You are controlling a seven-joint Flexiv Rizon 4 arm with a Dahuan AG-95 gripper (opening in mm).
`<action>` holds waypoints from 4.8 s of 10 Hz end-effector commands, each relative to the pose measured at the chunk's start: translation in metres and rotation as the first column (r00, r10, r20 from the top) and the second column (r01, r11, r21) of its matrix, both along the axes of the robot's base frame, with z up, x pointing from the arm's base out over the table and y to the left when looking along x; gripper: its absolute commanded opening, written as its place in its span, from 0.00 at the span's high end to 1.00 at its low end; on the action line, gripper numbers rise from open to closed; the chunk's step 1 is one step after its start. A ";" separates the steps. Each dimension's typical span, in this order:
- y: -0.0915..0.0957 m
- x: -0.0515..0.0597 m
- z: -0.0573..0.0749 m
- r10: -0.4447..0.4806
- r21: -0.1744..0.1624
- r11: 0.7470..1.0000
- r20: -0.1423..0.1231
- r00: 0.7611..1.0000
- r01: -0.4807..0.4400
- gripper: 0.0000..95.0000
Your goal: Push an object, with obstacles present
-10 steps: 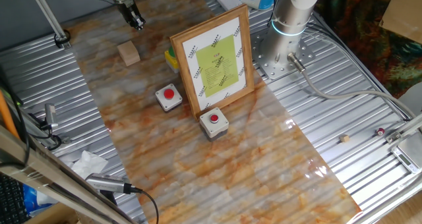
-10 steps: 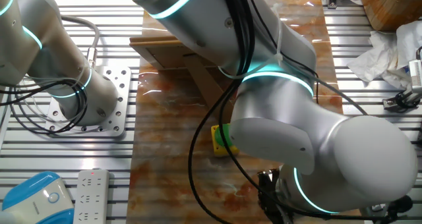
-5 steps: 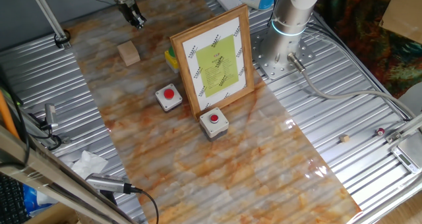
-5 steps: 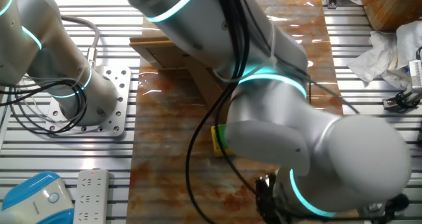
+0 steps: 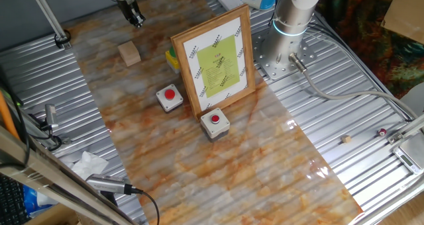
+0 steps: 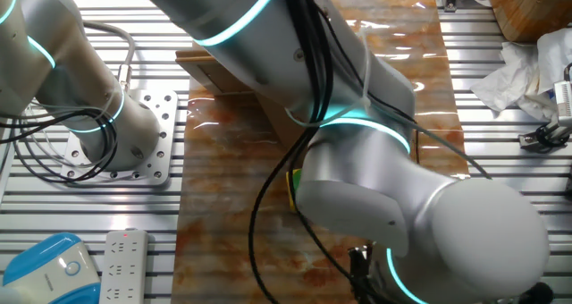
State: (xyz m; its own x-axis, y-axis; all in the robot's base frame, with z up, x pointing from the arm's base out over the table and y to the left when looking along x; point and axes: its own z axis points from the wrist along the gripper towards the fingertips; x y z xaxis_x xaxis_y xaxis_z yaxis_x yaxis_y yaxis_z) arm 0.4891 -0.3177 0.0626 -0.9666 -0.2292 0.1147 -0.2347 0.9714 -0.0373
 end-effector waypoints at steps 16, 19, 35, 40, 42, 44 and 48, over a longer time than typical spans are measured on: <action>0.001 0.005 0.004 -0.092 0.023 0.996 0.026 0.995 0.091 1.00; 0.001 0.005 0.004 -0.095 0.012 0.995 0.038 0.995 0.094 1.00; -0.006 0.036 -0.010 -0.124 0.015 0.992 0.057 0.991 0.123 1.00; 0.000 0.059 -0.014 -0.143 0.028 0.990 0.052 0.988 0.142 1.00; 0.007 0.066 -0.016 -0.157 0.028 0.987 0.052 0.986 0.156 1.00; 0.013 0.069 -0.017 -0.167 0.029 0.986 0.049 0.985 0.165 1.00; 0.021 0.072 -0.019 -0.167 0.027 0.986 0.042 0.985 0.166 1.00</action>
State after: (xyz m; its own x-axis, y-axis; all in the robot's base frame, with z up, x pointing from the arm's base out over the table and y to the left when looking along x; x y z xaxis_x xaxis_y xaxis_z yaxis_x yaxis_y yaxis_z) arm 0.5611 -0.2949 0.0430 -0.9957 -0.0661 0.0655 -0.0672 0.9976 -0.0151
